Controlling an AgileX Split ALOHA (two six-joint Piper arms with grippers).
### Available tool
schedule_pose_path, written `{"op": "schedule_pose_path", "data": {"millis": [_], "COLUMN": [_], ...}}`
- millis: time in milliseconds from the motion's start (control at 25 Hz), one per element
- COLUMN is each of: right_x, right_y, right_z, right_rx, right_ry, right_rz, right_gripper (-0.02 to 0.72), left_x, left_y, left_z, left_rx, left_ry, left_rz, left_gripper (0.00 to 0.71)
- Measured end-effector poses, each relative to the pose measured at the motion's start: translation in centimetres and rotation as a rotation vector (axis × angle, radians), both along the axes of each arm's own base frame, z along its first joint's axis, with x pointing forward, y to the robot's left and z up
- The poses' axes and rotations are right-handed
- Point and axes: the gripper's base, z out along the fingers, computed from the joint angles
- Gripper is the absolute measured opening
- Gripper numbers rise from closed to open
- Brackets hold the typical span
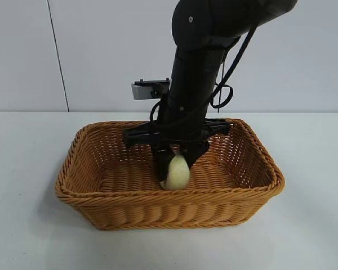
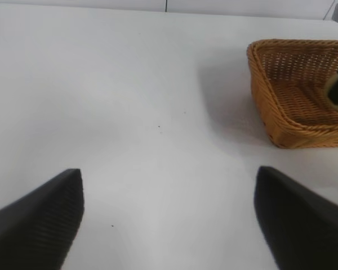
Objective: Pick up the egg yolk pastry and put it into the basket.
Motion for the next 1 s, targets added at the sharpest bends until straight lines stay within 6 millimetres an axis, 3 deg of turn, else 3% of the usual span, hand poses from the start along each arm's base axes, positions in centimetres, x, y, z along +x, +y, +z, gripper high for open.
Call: {"op": "schedule_pose_path", "data": {"millis": [80,160,440,600,760,1000], "right_x": [-0.1,-0.3,1.0,2.7,5.1,8.3], "right_y": [-0.1,-0.2,-0.2,-1.8,-6.4,-16.8], "right_z": [0.2,0.8,7.7,10.2,10.7,10.7], "right_rx": [-0.003,-0.014,-0.064,-0.086,-0.099,-0.121], "right_ry": [0.007,0.023,-0.057,-0.108,-0.103,-0.095], "right_rz": [0.002,0.006,0.042,0.004,-0.111,-0.335], "right_gripper": [0.543,0.579,0.596,0.596,0.596,0.596], "left_x": [0.0,0.0,0.0,0.0,0.0,0.0], "left_y": [0.0,0.0,0.0,0.0,0.0,0.0], "left_z": [0.0,0.0,0.0,0.0,0.0,0.0], "left_rx": [0.000,0.000,0.000,0.000,0.000,0.000], "left_ry": [0.000,0.000,0.000,0.000,-0.001,-0.001], "left_rz": [0.000,0.000,0.000,0.000,0.000,0.000], "left_gripper": [0.601,0.601,0.601,0.601,0.601,0.601]}}
